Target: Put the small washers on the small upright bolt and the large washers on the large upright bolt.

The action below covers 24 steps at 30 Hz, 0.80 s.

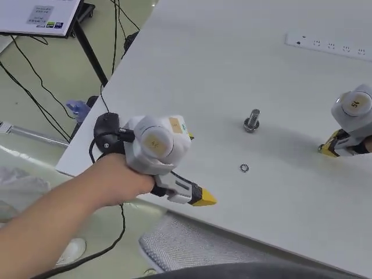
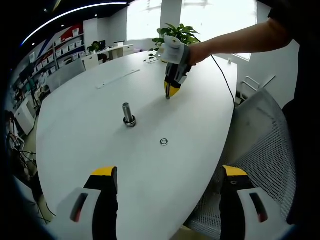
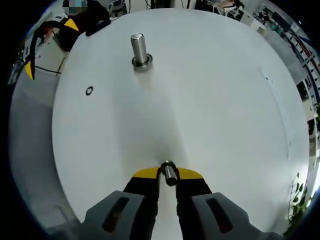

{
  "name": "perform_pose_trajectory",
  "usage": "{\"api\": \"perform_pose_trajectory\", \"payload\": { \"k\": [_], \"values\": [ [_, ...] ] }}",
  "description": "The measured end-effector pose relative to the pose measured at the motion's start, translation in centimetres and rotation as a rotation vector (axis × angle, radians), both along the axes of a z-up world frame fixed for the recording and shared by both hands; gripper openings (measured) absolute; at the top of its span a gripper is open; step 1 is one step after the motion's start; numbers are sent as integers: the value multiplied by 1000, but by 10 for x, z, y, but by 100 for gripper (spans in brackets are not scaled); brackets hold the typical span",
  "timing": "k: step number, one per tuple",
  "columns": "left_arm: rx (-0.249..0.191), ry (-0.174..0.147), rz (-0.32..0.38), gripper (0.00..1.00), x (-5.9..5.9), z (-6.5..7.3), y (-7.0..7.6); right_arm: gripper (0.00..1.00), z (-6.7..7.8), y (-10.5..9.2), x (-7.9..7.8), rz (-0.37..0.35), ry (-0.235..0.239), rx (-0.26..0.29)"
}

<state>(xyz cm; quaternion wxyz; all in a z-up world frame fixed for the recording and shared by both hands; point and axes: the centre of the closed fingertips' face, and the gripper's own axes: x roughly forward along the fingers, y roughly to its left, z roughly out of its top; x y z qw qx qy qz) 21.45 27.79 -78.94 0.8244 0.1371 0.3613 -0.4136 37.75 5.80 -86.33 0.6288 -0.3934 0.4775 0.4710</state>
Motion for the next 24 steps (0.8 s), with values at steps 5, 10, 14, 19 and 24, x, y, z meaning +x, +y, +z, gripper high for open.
{"api": "perform_pose_trajectory", "payload": {
  "k": [5,10,14,19,24],
  "values": [
    [2,4,-2,83,-2,-1,-1,13,0,0,0,-1,6,-2],
    [0,3,-2,83,-1,0,-1,13,0,-1,1,2,8,-9],
    [0,2,-2,83,-1,0,-1,13,0,-1,1,-2,10,-7],
    [0,2,0,82,-3,-1,-1,13,0,-1,1,2,11,-11],
    [-3,3,3,82,-4,-1,-1,19,0,1,-1,-2,18,-1]
  ]
}}
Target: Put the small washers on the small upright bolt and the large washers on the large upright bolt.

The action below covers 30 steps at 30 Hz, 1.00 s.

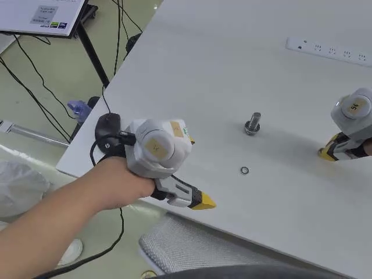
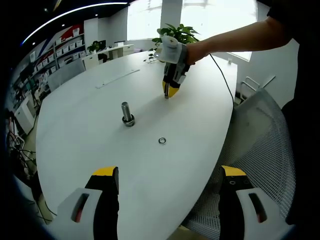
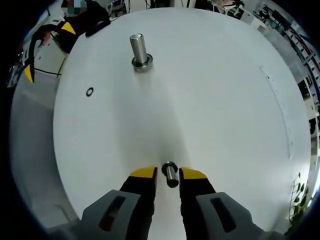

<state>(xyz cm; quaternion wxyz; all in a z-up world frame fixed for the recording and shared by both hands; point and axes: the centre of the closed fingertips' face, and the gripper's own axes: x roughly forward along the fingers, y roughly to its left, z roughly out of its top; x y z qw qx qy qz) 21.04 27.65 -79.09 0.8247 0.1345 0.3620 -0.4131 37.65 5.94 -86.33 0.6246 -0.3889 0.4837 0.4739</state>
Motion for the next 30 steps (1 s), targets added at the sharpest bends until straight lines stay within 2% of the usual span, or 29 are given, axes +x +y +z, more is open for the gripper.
{"api": "perform_pose_trajectory", "payload": {
  "k": [12,22,30],
  "values": [
    [-8,-11,12,82,-2,3,1,28,9,3,3,31,-10,5],
    [-11,-21,13,82,-5,6,0,28,24,9,4,55,-13,4],
    [-14,-33,14,82,-5,10,-1,28,37,26,-3,91,-30,21]
  ]
}}
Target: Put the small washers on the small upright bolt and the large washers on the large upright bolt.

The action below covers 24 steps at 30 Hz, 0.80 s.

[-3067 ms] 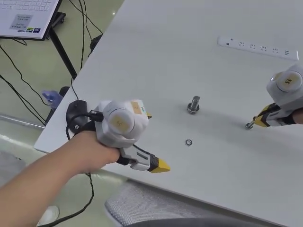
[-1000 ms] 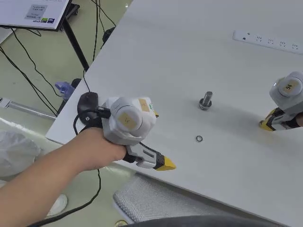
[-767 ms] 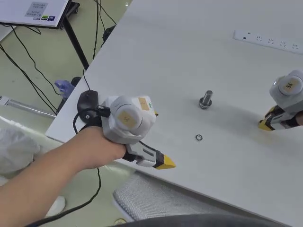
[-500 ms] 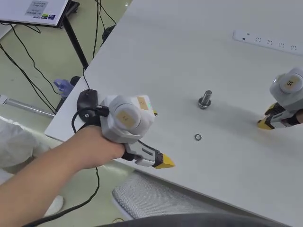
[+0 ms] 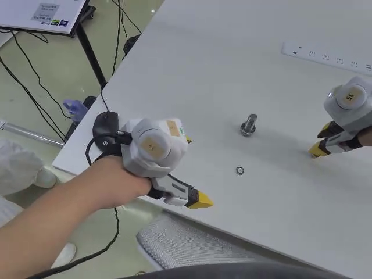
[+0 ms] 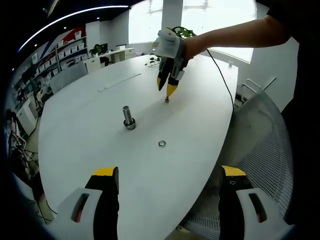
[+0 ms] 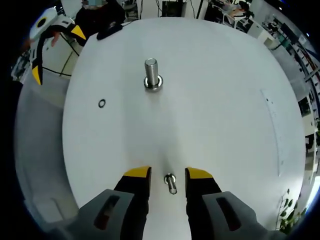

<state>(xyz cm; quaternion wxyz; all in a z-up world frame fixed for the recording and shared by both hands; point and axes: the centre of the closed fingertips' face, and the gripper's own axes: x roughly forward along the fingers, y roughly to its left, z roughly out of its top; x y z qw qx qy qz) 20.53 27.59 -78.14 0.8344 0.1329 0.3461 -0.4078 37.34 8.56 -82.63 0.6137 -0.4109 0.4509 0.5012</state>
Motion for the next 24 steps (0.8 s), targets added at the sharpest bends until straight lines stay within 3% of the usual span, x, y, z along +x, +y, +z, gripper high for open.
{"api": "perform_pose_trajectory", "payload": {
  "k": [8,24],
  "values": [
    [-8,-12,7,82,1,4,0,29,9,24,-14,54,-5,23],
    [-17,-16,-3,86,1,5,-1,30,6,69,-45,109,17,65]
  ]
}}
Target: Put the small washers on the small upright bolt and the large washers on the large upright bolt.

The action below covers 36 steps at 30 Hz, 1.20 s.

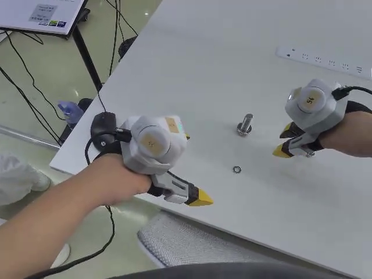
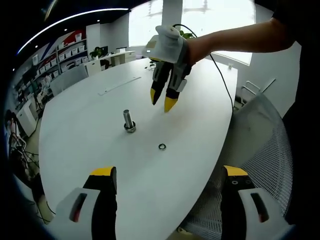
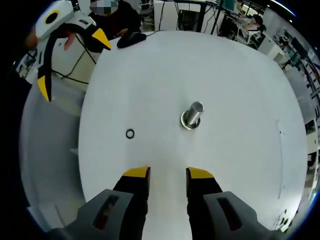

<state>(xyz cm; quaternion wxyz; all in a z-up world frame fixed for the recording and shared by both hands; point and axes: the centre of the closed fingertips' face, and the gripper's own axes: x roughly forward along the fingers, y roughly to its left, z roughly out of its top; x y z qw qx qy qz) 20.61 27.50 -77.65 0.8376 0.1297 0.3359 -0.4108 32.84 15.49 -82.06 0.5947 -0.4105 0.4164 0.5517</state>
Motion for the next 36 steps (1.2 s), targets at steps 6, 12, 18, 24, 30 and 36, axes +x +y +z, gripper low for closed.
{"api": "perform_pose_trajectory", "payload": {
  "k": [6,12,18,24,30,36],
  "values": [
    [-4,2,-5,87,-1,0,-1,30,-3,14,-16,34,7,-1],
    [-2,0,-15,88,-2,-1,1,30,-4,25,-30,81,7,9],
    [-9,-1,-22,89,-3,-1,-1,30,-7,35,-43,117,21,33],
    [-7,-3,-37,89,-2,-2,-4,30,-15,39,-51,152,31,35],
    [-2,-6,-48,89,0,-1,-6,29,-25,45,-53,168,28,45],
    [-6,-8,-50,87,2,0,-8,28,-40,49,-51,191,30,35]
  ]
}}
